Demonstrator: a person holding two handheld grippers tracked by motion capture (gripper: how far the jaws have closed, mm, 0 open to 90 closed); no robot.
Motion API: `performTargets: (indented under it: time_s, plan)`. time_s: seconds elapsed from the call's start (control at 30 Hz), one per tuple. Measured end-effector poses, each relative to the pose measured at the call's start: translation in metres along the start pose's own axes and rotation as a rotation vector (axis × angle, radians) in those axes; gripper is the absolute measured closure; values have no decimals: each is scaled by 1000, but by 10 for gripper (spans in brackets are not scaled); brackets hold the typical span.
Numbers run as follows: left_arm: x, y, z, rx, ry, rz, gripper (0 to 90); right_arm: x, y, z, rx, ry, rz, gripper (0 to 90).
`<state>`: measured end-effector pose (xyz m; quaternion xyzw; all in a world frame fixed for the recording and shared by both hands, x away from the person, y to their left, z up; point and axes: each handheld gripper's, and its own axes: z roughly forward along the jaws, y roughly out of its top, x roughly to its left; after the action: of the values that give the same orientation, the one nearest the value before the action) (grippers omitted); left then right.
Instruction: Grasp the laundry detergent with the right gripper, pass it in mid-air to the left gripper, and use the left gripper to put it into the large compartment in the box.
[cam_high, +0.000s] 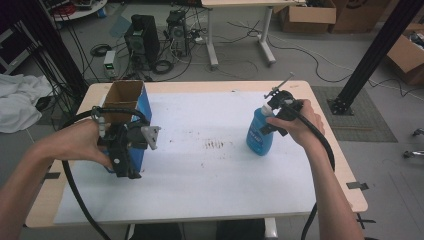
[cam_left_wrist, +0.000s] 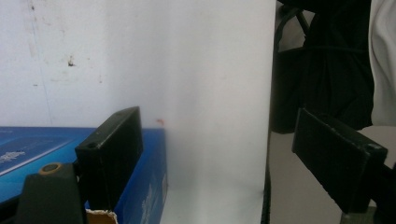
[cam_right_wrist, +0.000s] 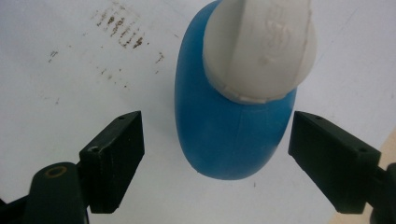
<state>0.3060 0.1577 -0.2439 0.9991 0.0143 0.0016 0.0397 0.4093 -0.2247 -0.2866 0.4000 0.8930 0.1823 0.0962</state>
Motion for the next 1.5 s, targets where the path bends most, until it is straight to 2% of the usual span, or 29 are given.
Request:
performTargets:
  time_s: [0.13, 0.27, 0.47, 0.8, 1.07, 1.33, 1.5]
  plan:
    - [0, 0, 1, -1, 0, 1, 172, 2, -6, 7, -26, -11, 6, 178]
    - [0, -1, 2, -4, 1, 0, 173, 2, -13, 12, -75, -22, 37, 181]
    - [-1, -1, 2, -5, -1, -2, 173, 4, -20, 20, -133, -34, 56, 181]
    - [-1, 0, 3, -5, -5, 1, 173, 6, -29, 35, -204, -57, 100, 203]
    - [-1, -1, 5, -7, -5, 2, 174, 6, -37, 46, -262, -68, 105, 232]
    - [0, -1, 5, -11, -4, 6, 175, 10, -42, 55, -294, -96, 112, 258]
    - [-1, -1, 5, -9, -6, 3, 175, 12, -43, 57, -296, -110, 106, 311]
